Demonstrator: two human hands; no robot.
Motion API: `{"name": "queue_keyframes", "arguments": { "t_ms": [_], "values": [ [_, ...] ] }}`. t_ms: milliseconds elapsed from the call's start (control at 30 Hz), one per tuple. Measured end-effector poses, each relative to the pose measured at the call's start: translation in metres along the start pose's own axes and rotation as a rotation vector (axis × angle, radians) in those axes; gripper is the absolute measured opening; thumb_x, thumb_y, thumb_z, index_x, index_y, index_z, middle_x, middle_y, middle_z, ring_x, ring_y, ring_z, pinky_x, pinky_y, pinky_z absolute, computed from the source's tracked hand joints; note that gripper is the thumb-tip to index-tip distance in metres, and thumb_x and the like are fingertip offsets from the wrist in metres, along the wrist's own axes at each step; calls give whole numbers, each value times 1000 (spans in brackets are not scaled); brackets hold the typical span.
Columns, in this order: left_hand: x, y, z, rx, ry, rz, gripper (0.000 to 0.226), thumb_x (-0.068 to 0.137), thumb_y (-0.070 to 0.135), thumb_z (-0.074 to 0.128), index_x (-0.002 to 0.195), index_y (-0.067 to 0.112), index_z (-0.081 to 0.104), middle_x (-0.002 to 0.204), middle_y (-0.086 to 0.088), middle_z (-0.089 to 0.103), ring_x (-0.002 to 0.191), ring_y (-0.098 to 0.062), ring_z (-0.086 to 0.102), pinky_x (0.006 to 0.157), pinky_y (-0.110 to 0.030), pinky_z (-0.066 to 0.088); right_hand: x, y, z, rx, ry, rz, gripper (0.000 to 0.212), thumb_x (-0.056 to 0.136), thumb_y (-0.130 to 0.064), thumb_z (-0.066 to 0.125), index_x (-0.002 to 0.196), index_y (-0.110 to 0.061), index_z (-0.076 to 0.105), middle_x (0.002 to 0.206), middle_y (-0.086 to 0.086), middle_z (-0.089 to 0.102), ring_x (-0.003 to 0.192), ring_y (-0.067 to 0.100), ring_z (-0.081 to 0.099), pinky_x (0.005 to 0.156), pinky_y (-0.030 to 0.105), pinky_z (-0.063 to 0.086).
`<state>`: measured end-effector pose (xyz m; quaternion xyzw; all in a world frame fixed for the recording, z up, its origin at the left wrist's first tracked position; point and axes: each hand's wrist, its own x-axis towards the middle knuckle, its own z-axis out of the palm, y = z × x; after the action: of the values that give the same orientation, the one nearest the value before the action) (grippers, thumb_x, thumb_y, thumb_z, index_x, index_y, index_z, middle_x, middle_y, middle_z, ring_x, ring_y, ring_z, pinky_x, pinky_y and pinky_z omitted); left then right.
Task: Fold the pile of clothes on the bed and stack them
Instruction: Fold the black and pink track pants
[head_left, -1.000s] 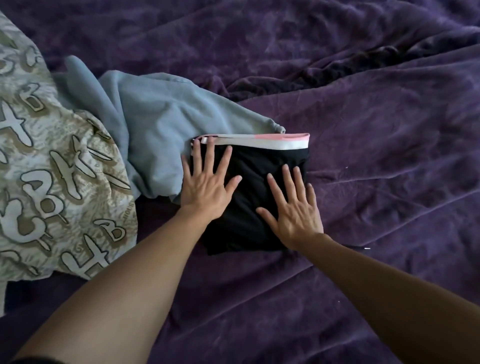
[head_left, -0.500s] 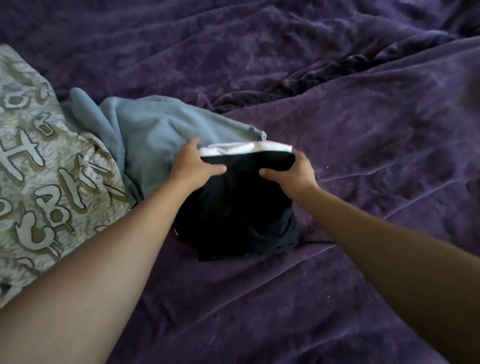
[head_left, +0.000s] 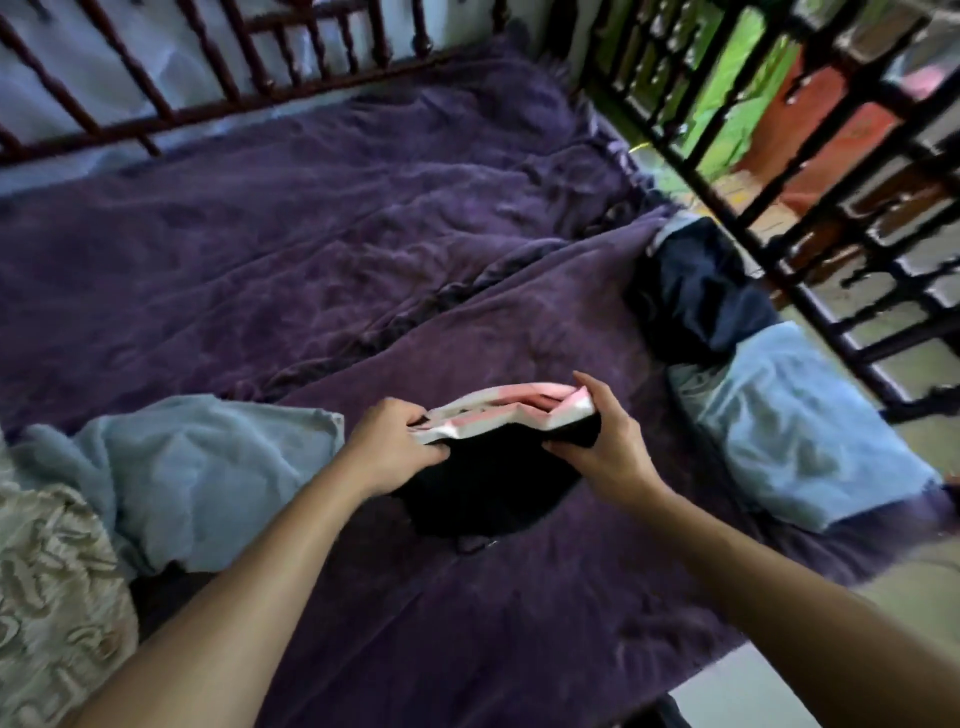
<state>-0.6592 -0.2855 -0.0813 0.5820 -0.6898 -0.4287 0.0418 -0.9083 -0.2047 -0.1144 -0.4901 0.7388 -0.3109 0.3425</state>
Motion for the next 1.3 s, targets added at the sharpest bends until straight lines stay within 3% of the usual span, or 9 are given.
{"name": "queue_keyframes", "arguments": {
  "t_ms": [200, 367, 500, 700, 867, 967, 1067, 1133, 1300],
  "values": [
    [44, 144, 84, -98, 16, 136, 13, 74, 17, 77, 81, 11, 67, 87, -3, 62, 77, -16, 58, 70, -32, 44, 33, 57, -162, 31, 69, -92, 80, 66, -11, 85, 136, -21, 46, 111, -10, 61, 105, 7, 56, 94, 21, 44],
    [74, 242, 149, -329, -196, 109, 11, 75, 21, 76, 78, 29, 68, 65, 9, 57, 60, -7, 50, 58, -28, 38, 64, 95, -295, -91, -8, -59, 86, 68, -15, 84, 141, -22, 39, 121, -4, 53, 111, 6, 49, 94, 17, 40],
    [93, 302, 185, -498, -294, 23, 38, 63, 34, 77, 100, 32, 70, 99, -8, 70, 89, -23, 65, 77, -42, 49, 95, 112, -374, -114, -21, 21, 86, 68, -17, 84, 140, -27, 40, 120, -4, 54, 108, 12, 54, 88, 24, 43],
    [156, 328, 222, -590, -329, -178, 29, 76, 26, 77, 103, 23, 69, 87, 0, 63, 81, -19, 56, 62, -31, 38, 160, 152, -398, -49, -48, 143, 82, 70, -17, 83, 138, -28, 41, 122, 6, 59, 108, 21, 59, 94, 42, 51],
    [225, 307, 257, -607, 1, -320, 25, 79, 24, 76, 98, 14, 64, 75, -2, 59, 62, -17, 54, 56, -27, 40, 235, 199, -351, -201, 0, 168, 79, 76, -24, 79, 142, -28, 36, 128, 8, 56, 115, 28, 55, 90, 33, 47],
    [245, 287, 291, -264, 204, -341, 51, 85, 34, 68, 128, 16, 48, 125, -10, 53, 112, -28, 54, 91, -38, 46, 256, 224, -316, -358, -5, 123, 75, 85, -28, 68, 147, -31, 26, 139, 12, 48, 125, 35, 47, 95, 38, 42],
    [217, 275, 337, 290, 392, -44, 65, 90, 41, 55, 147, 21, 31, 154, -17, 24, 136, -36, 31, 100, -46, 38, 237, 250, -282, -580, -60, -60, 67, 92, -48, 52, 150, -32, 22, 157, 8, 20, 143, 32, 20, 110, 45, 28],
    [191, 266, 367, 420, 330, 139, 63, 94, 49, 43, 150, 25, 25, 158, -17, 12, 143, -36, 20, 104, -47, 34, 217, 268, -266, -716, -100, -121, 64, 94, -59, 39, 151, -36, 20, 161, 5, 4, 147, 30, 5, 114, 47, 20],
    [161, 237, 396, 520, 46, 3, 70, 95, 59, 22, 150, 32, -14, 158, -11, -19, 147, -32, 2, 115, -45, 23, 212, 296, -259, -841, -206, -84, 68, 90, -69, 23, 151, -40, 13, 162, 3, -3, 148, 31, -2, 115, 47, 16]
  ]
}}
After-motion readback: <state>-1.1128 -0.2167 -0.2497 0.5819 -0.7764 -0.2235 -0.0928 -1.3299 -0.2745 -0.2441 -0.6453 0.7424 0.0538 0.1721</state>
